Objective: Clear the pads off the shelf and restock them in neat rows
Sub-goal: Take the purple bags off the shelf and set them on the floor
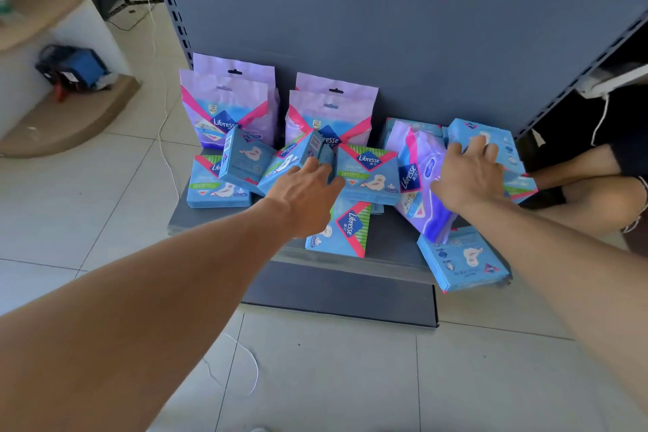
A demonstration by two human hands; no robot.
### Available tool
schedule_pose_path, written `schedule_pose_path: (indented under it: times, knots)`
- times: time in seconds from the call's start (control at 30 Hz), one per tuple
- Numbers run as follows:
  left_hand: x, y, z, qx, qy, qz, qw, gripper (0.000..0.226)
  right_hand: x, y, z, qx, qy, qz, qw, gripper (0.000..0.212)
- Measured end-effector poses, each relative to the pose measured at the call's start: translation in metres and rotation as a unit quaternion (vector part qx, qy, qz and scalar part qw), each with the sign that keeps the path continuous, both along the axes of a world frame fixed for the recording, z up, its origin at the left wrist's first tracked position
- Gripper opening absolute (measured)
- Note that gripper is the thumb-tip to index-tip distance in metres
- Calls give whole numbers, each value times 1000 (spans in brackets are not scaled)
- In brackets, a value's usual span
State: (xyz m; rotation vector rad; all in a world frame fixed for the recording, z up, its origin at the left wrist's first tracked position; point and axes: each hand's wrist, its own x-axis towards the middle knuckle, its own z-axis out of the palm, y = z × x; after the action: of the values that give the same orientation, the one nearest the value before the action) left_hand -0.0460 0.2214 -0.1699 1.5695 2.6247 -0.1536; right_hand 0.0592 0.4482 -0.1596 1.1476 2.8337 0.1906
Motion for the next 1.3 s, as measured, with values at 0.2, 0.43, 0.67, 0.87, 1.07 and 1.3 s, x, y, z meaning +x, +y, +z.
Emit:
schedule_pose_path:
  times: [0.2, 0.43, 0.67, 0.87, 1.07, 1.3]
  knots:
    - [9, -5, 10, 5, -1, 28, 1000, 52, 8, -10, 16, -107, 126, -58, 985, 42]
    - [-2, -22, 30, 17, 4, 55, 998, 55, 9, 0, 68, -247, 435, -173, 848, 30]
    - [-25, -39, 43, 126, -49, 110, 985, 72, -11, -48, 61, -625, 491, -123, 594, 17]
    - [-42, -60, 47, 284, -262, 253, 887, 46, -40, -105, 31, -715, 442, -110, 530, 30]
    - [-76, -96, 32, 356, -325, 365, 796, 44, -74, -136, 14, -669, 342, -14, 660, 29]
    - [-117, -151, 10, 369, -332, 412, 764, 48, -105, -78, -13, -356, 294, -105, 881, 8]
